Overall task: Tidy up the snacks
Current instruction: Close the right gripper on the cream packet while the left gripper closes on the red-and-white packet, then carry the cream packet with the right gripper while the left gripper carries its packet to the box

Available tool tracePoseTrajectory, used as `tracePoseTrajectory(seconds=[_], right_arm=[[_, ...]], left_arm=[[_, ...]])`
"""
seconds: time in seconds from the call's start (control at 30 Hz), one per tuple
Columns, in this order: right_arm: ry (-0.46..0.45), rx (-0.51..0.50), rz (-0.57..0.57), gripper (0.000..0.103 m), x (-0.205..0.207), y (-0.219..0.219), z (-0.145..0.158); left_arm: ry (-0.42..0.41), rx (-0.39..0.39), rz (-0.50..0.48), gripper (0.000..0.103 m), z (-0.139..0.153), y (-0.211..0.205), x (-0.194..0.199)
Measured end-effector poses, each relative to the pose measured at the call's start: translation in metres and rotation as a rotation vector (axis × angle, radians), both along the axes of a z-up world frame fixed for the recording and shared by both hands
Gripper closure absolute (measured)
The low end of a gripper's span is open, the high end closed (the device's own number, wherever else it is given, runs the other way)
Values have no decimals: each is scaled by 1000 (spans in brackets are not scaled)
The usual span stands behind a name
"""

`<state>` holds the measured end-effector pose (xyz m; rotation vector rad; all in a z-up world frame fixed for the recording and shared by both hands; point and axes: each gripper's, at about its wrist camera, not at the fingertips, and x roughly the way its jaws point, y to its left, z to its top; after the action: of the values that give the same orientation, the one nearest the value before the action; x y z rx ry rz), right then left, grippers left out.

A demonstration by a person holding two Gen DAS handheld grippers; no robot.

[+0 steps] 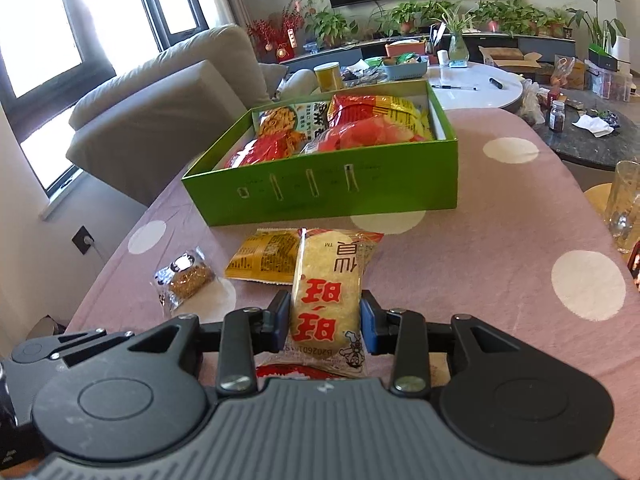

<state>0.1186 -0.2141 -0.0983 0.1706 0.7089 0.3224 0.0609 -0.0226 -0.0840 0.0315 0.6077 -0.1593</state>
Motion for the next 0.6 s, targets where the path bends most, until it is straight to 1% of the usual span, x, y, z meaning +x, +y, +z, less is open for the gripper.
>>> tracePoseTrajectory(seconds=[0.1, 0.17, 0.2, 0.23, 0.27, 0.3, 0.33, 0.4, 0.43, 0.47, 0.5, 0.53, 0.57, 0.6], right_arm=[[-7, 6, -4, 55, 0, -4, 1], [-8, 9, -3, 56, 0, -6, 1], [-9, 11, 0, 55, 0, -6, 2], [-10, 12, 3, 55, -1, -6, 2], [-11, 13, 6, 55, -2, -5, 2], [-12, 14, 9, 55, -2, -5, 2], [-12, 16, 12, 55, -3, -4, 2], [-12, 17, 19, 55, -4, -3, 2], [-12, 16, 23, 55, -5, -1, 2], [-12, 14, 28, 55, -6, 0, 3], [-13, 11, 32, 55, -7, 1, 3], [-16, 9, 36, 55, -8, 1, 3], [-18, 7, 38, 55, -9, 2, 4], [-20, 7, 37, 55, -9, 1, 5]], left_arm=[[-4, -9, -18, 102, 11, 4, -10], [19, 15, -39, 99, 17, 6, -18], [34, 31, -66, 89, 19, 7, -25], [48, 48, -89, 70, 19, 7, -31], [61, 67, -105, 58, 18, 7, -36], [73, 93, -118, 36, 16, 6, -42], [77, 118, -123, 31, 13, 4, -47], [76, 173, -130, 31, 7, 0, -50], [79, 180, -121, 32, 4, 1, -47], [92, 171, -107, 36, 2, 3, -44], [112, 145, -101, 49, 0, 5, -40], [128, 115, -100, 55, -2, 9, -37], [129, 92, -95, 57, -2, 12, -36], [133, 84, -93, 62, -1, 14, -35]])
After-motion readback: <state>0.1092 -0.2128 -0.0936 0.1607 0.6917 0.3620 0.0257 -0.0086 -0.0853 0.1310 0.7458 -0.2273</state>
